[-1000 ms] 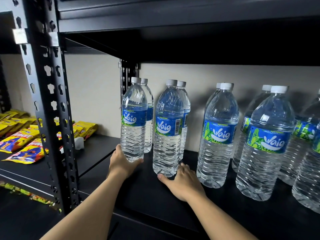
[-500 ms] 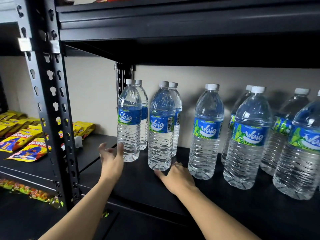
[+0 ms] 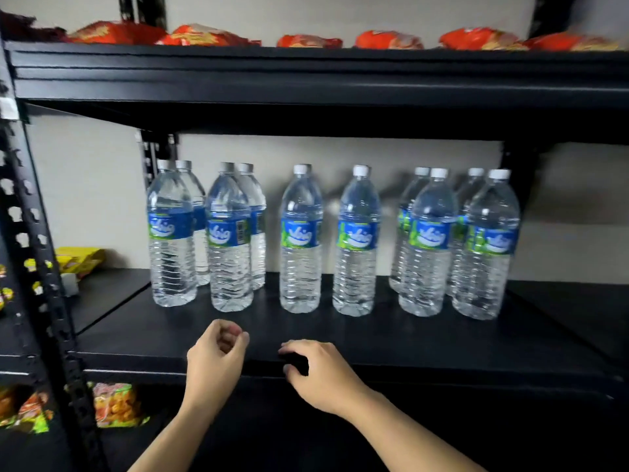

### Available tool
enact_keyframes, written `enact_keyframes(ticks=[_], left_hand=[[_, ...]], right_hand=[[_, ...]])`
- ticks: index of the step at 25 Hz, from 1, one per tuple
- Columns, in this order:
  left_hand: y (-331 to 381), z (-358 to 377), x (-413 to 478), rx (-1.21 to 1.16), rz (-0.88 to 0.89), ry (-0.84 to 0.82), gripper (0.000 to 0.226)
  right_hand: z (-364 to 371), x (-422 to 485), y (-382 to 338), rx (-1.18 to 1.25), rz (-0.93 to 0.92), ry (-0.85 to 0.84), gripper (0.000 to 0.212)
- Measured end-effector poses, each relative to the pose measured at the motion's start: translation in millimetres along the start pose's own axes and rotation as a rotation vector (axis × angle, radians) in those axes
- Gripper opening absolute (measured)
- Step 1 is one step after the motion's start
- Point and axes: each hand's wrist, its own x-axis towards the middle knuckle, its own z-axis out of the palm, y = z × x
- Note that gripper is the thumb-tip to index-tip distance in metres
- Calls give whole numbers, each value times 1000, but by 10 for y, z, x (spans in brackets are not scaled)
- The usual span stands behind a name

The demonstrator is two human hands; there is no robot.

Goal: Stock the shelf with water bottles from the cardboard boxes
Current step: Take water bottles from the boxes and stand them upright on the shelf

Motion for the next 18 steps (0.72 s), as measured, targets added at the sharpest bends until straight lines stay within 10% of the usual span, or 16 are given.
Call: enact_keyframes(ticks=[9, 18], left_hand=[[658, 1364, -1339, 85, 163, -421, 14], [373, 3085, -2860, 207, -66, -838, 42]], right_hand=[[-1265, -1425, 898, -110, 255, 16, 45], [-1906, -3283, 2646, -117, 837, -88, 44]])
